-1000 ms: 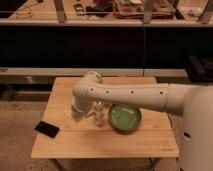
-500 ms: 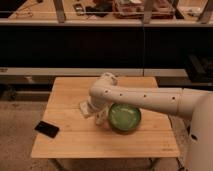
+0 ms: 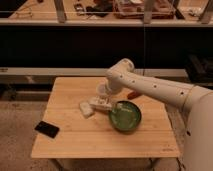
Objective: Knock the bottle over
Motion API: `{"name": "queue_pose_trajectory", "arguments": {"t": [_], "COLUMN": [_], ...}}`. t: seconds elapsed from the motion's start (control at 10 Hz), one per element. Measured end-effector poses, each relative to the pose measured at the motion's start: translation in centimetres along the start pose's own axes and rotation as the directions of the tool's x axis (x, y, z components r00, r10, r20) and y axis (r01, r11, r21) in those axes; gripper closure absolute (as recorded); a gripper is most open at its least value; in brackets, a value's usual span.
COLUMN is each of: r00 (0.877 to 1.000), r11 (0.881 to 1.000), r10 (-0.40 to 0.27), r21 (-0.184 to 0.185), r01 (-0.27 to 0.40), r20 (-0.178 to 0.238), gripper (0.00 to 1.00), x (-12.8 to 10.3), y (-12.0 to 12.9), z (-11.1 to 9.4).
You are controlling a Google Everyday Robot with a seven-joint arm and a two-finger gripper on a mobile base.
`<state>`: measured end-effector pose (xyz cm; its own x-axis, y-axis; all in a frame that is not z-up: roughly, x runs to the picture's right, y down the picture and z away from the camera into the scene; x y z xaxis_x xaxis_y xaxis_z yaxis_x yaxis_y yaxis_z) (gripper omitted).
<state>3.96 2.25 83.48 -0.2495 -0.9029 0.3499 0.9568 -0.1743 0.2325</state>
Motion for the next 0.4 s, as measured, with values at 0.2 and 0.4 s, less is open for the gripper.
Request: {"name": "queue_pose_trajectory", "arguments": {"t": [0.2, 0.4], "r00": [1.0, 1.0], "r11": [1.0, 1.0], "r10": [-0.002, 0.001], "r21": [0.008, 0.004], "r01": [0.002, -0.001], "r20": [0.004, 0.002], "gripper": [0.82, 0.59], "x": [-0.02, -0.06], "y": [-0.51, -0.17], "z": [0.11, 0.06]}}
